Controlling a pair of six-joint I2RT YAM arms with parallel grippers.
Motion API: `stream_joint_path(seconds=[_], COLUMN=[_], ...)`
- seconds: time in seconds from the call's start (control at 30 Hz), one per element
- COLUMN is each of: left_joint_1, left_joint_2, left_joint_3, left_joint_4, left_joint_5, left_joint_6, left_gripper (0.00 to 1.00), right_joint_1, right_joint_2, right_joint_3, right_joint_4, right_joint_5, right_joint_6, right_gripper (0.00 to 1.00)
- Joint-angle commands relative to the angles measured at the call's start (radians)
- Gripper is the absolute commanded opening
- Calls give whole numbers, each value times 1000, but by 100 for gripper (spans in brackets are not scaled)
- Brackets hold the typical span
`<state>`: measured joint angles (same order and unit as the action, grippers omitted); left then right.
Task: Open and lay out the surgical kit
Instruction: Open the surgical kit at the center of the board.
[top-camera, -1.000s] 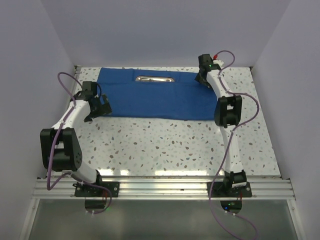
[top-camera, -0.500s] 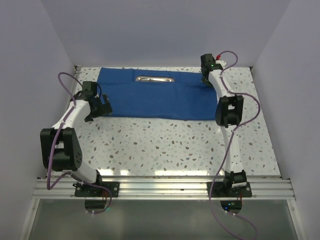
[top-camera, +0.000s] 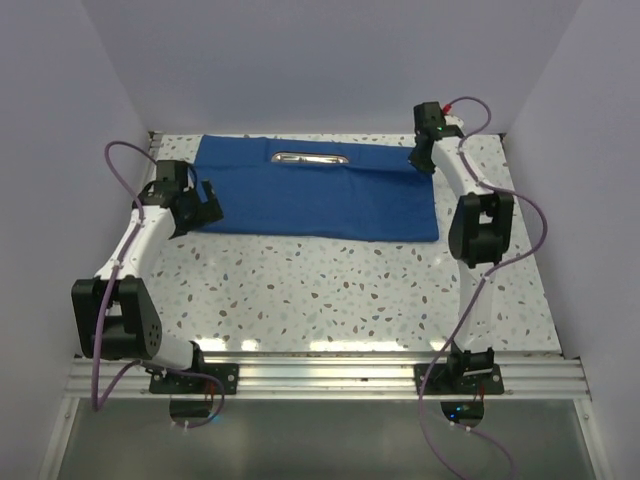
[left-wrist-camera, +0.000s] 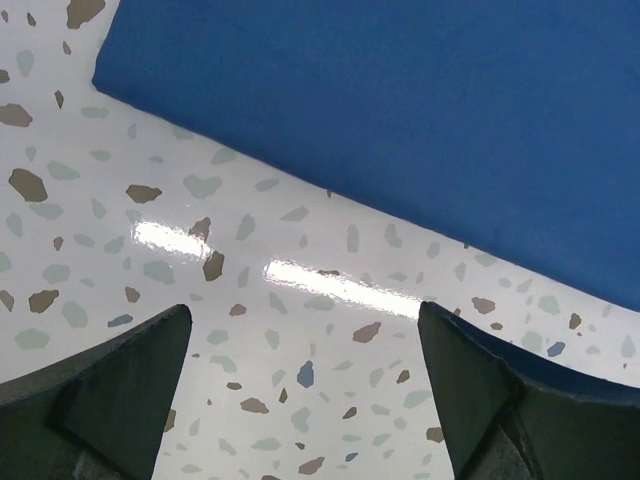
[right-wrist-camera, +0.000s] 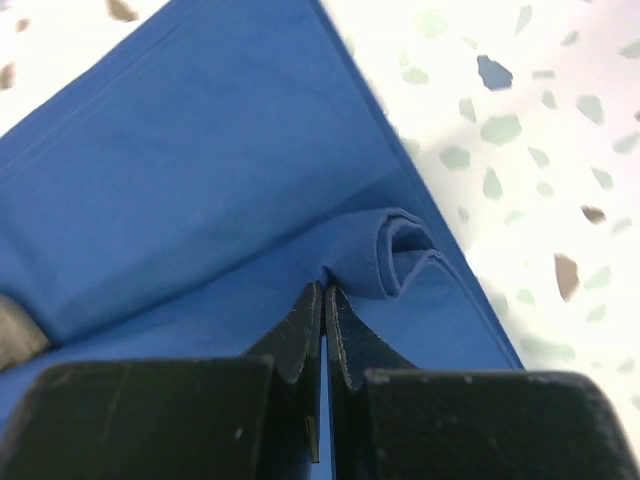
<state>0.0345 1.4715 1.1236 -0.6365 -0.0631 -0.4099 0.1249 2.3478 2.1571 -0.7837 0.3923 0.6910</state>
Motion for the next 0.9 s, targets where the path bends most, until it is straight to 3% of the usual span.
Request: stream_joint_path(seconds=[0.0, 0.23, 0.47, 0.57, 0.77, 0.8, 0.87], left_joint_1=[2, 2, 1, 2, -4, -10, -15], left_joint_2=[-63, -77, -57, -45, -39, -42, -49], left_joint_3=[34, 169, 370, 438, 459, 450, 438], left_joint_4=[40, 2, -49, -66, -77, -81, -92], left_joint_5=[20, -10, -50, -66, -67, -75, -84], left_joint_6=[-18, -38, -90, -109, -136, -136, -135], left_gripper=[100, 100, 100, 100, 100, 100, 100], right_joint_1=[5, 70, 174, 177, 176, 176, 176], right_joint_2=[-254, -632, -1197, -1407, -1571, -1567, -1529], right_joint_3=[-130, -503, -931, -1003, -1059, -1071, -1106], right_joint_4=[61, 37, -263, -432, -640, -647, -693], right_joint_5=[-72, -265, -348, -336, -211, -223, -234], right_joint_6=[-24, -44, -50, -35, -47, -65, -65], right_gripper=[0, 0, 0, 0, 0, 22, 98])
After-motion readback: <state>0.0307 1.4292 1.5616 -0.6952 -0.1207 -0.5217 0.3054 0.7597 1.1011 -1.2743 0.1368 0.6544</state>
